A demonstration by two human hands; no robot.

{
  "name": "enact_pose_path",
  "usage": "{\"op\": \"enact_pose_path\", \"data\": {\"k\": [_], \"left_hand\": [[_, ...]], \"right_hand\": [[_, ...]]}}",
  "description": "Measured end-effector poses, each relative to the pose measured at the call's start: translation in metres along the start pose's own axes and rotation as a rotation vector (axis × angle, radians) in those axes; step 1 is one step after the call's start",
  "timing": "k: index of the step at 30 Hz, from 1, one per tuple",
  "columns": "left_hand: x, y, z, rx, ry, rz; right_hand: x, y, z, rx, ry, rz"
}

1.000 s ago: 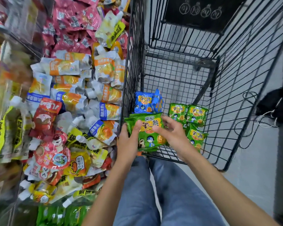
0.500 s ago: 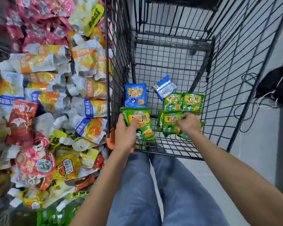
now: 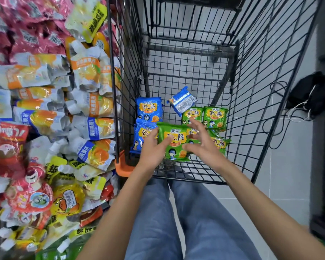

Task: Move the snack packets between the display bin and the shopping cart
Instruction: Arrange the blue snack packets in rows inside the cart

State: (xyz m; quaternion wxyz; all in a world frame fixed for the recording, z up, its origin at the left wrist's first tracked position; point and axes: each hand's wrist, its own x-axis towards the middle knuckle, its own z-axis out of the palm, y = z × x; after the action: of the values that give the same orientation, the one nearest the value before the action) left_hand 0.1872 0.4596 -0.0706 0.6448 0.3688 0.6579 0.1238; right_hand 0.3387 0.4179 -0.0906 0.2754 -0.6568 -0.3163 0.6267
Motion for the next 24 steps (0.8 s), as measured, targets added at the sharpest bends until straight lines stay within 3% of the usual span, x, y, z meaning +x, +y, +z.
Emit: {"op": "enact_pose_path", "data": {"k": [4, 7, 9, 12, 16, 20, 24], "left_hand": [[0.0, 0.015, 0.011, 0.093, -0.054, 0.16], [0.003, 0.021, 0.006, 0.613, 0.372, 0.588], [0.009, 0.025, -0.005, 0.79, 0.649, 0.798], [0.024, 0.021, -0.023, 0.845, 0.854, 0.702], [0.039, 0.003, -0.034, 0.844, 0.821, 0.471], [0.05, -0.003, -0.031, 0.846, 0.913, 0.487], [0.055, -0.005, -0.029, 0.873, 1.005, 0.491]], "right_hand": [[0.012, -0.011, -0.007, 0.343, 0.068, 0.164], [0.046, -0.009, -0.028, 0.362, 0.251, 0.216], [0.075, -0.004, -0.045, 0.237, 0.335, 0.229], [0.112, 0.013, -0.059, -0.085, 0.382, 0.314], [0.135, 0.032, -0.064, -0.558, 0.451, 0.349], [0.138, 0.038, -0.063, -1.04, 0.482, 0.222], [0.152, 0.041, -0.056, -1.208, 0.433, 0.084]]}}
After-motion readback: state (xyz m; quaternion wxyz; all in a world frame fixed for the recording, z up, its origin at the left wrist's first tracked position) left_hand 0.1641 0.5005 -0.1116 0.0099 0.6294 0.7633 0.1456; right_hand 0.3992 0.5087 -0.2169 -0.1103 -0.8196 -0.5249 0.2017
